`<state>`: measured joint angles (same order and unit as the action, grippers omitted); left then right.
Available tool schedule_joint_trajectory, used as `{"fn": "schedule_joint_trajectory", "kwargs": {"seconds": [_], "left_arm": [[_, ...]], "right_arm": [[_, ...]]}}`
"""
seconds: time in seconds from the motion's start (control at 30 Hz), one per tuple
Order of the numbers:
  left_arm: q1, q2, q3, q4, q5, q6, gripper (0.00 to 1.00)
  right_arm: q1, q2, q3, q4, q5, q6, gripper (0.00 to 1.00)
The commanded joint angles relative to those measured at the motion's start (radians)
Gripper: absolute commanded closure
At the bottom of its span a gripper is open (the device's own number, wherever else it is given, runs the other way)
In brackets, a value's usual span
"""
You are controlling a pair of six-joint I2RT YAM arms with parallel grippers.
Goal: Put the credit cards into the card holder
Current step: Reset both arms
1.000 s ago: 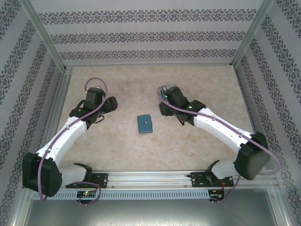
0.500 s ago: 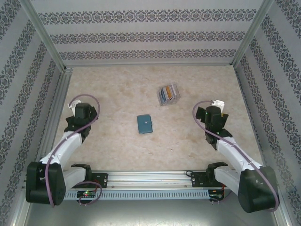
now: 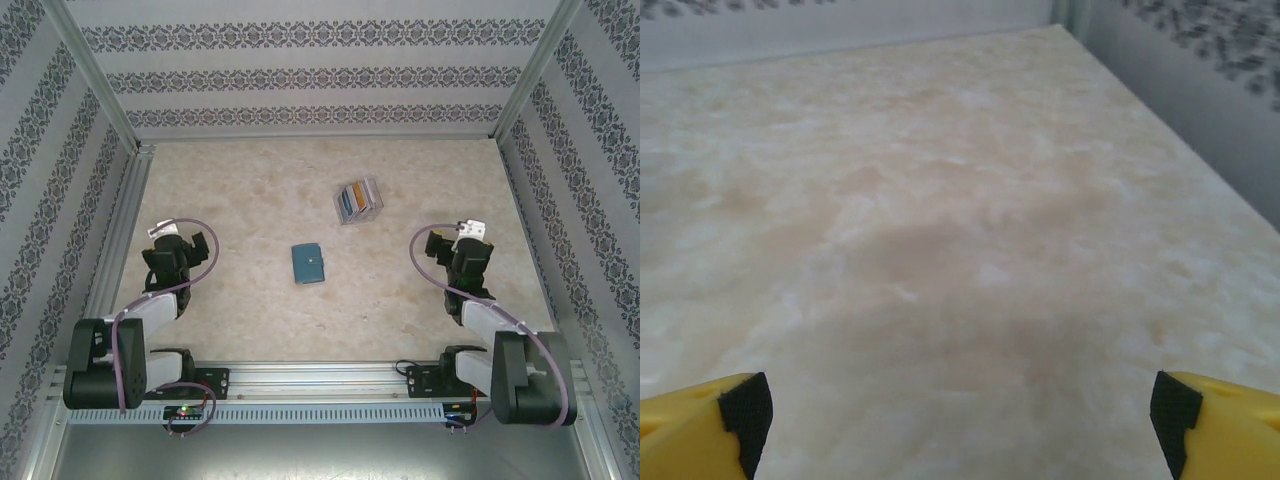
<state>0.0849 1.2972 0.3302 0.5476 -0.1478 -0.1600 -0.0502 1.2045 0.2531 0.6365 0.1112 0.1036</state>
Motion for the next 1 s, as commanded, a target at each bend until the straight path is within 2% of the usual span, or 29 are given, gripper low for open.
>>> {"fn": "schedule_joint_trajectory", "kwargs": {"seconds": [0.0, 0.1, 0.17, 0.23, 0.3, 0.37, 0.53, 0.6, 0.67, 0.73, 0.77, 0.8, 0.87, 0.97], "left_arm": [[0.012, 0.069, 0.064, 0.120, 0.148, 0.049, 0.00], [0.015, 0.183, 0.115, 0.166, 0.225, 0.050, 0.00], [0.012, 0.216, 0.193, 0.048, 0.316, 0.091, 0.00], [0.009, 0.251, 0.235, 0.012, 0.387, 0.123, 0.00], [0.007, 0.260, 0.245, 0.002, 0.412, 0.138, 0.00], [0.004, 0.245, 0.206, 0.053, 0.424, 0.146, 0.00], [-0.001, 0.217, 0.095, 0.231, 0.370, 0.132, 0.00], [-0.034, 0.241, 0.049, 0.309, 0.276, 0.138, 0.00], [-0.065, 0.263, -0.033, 0.514, 0.269, 0.170, 0.00], [-0.076, 0.246, -0.040, 0.495, 0.226, 0.172, 0.01], [-0.076, 0.271, 0.002, 0.451, 0.156, 0.144, 0.01], [-0.075, 0.256, 0.076, 0.273, 0.096, 0.117, 0.01], [-0.080, 0.263, 0.095, 0.264, 0.181, 0.159, 0.01], [-0.077, 0.260, 0.096, 0.254, 0.188, 0.158, 0.01]], "right_arm": [[0.000, 0.068, 0.062, 0.106, -0.133, -0.016, 0.02], [0.004, 0.164, 0.078, 0.212, -0.180, -0.037, 0.02], [0.007, 0.246, 0.085, 0.235, -0.198, -0.045, 0.02], [0.013, 0.317, 0.114, 0.314, -0.228, -0.056, 0.02], [0.017, 0.291, 0.135, 0.228, -0.229, -0.070, 0.02], [0.018, 0.305, 0.128, 0.270, -0.232, -0.070, 0.02], [0.020, 0.301, 0.132, 0.251, -0.228, -0.073, 0.02], [0.022, 0.300, 0.132, 0.250, -0.225, -0.075, 0.02], [0.024, 0.301, 0.133, 0.249, -0.221, -0.076, 0.02], [0.028, 0.300, 0.133, 0.247, -0.213, -0.078, 0.02], [0.028, 0.302, 0.135, 0.246, -0.211, -0.078, 0.02], [0.029, 0.300, 0.135, 0.245, -0.211, -0.079, 0.02], [0.030, 0.300, 0.135, 0.244, -0.211, -0.079, 0.02], [0.030, 0.301, 0.135, 0.244, -0.211, -0.079, 0.02]]}}
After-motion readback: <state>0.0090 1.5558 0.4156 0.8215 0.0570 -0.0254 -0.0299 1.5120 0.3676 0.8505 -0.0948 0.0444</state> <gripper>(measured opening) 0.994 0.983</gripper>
